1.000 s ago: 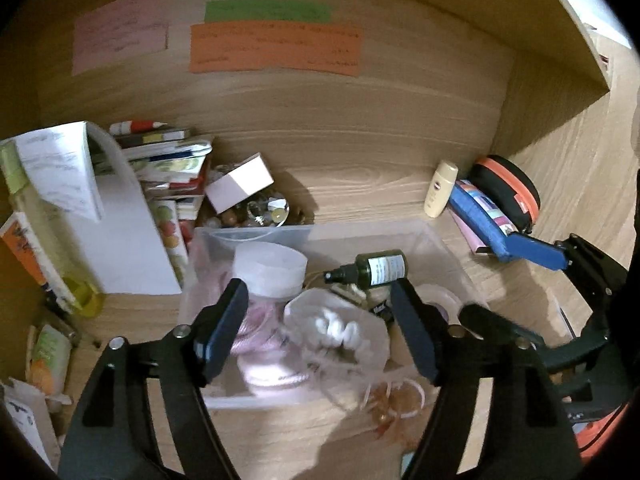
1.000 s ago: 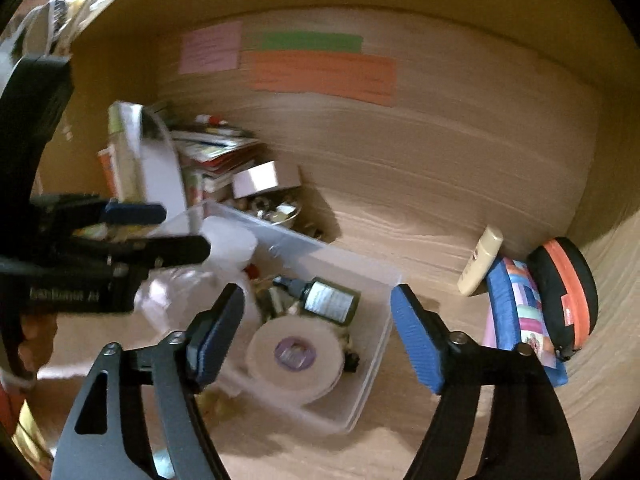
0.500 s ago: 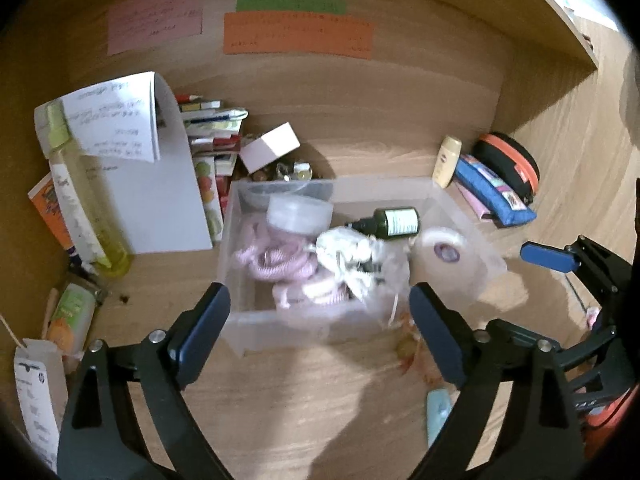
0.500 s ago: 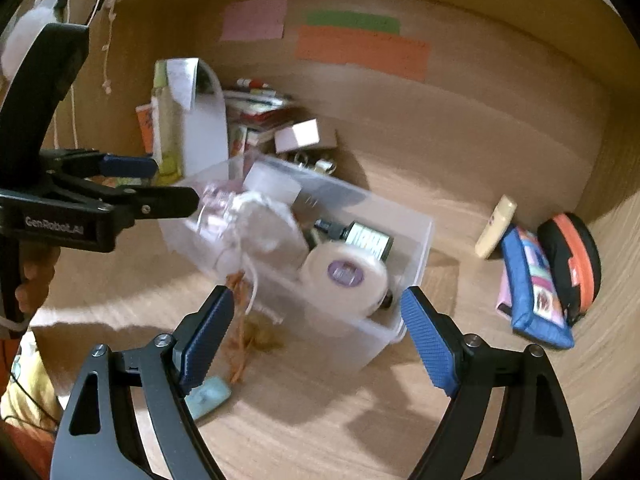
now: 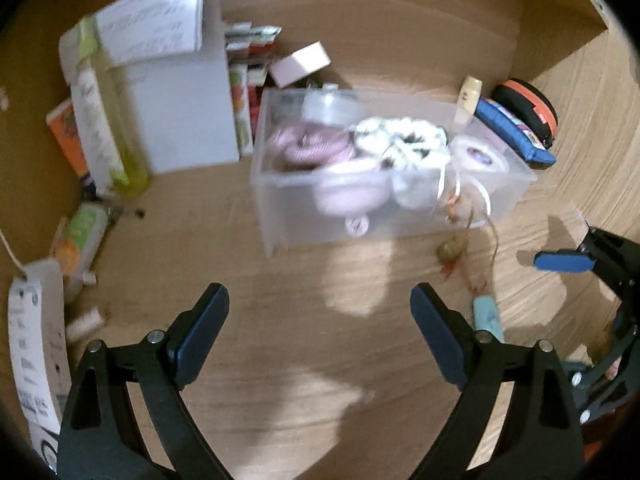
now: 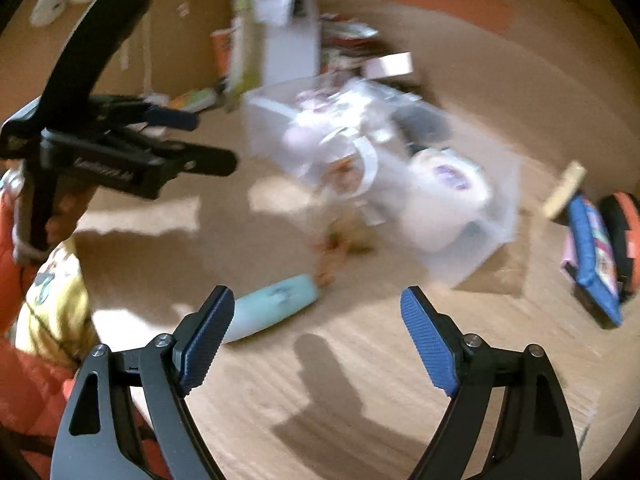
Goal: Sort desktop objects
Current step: 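Move the left tool to the beaded string while the right tool approaches the light blue tube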
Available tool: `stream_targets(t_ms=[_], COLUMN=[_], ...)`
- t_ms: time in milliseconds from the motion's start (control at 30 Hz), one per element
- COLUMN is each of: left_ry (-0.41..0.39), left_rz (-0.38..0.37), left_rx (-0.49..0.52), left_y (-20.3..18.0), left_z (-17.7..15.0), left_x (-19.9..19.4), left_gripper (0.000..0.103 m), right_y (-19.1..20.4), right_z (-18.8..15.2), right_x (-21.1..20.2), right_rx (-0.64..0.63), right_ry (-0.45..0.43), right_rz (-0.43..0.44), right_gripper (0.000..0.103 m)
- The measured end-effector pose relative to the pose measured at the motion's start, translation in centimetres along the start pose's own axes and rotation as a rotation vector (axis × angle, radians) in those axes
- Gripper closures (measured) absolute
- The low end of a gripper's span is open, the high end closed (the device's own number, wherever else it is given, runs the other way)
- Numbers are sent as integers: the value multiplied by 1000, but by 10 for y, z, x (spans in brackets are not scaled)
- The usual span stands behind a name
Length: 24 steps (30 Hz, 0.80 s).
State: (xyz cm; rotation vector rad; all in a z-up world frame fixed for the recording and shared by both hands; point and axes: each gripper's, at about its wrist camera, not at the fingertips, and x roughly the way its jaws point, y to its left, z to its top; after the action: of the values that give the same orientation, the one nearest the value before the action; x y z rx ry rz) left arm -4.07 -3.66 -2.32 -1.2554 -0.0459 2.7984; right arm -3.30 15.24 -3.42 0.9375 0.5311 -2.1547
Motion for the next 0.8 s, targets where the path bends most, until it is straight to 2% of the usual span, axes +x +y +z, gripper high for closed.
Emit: stream_targets(t_ms=[133, 367, 500, 700, 800], left_ry=[24, 50, 56, 68, 82], left_rz=[-11, -29, -37, -62, -83], left_rx=[-35, -67, -65, -29, 4], left_y=[8, 16, 13, -1, -14], left_z=[-10, -21, -21, -13, -7], left_x=[2, 3, 5, 16, 24], left_gripper=[10, 10, 10, 10, 10], right_y=[15, 16, 11, 5, -8], right_z=[-3, 0, 5, 3, 1], right_x=[16, 39, 41, 36, 28], right_rx=[-51, -82, -60, -46, 4], right_ry=[54, 104, 93, 74, 59], right_rz=[90, 112, 155, 125, 118], right_gripper=[20, 22, 34, 34, 34])
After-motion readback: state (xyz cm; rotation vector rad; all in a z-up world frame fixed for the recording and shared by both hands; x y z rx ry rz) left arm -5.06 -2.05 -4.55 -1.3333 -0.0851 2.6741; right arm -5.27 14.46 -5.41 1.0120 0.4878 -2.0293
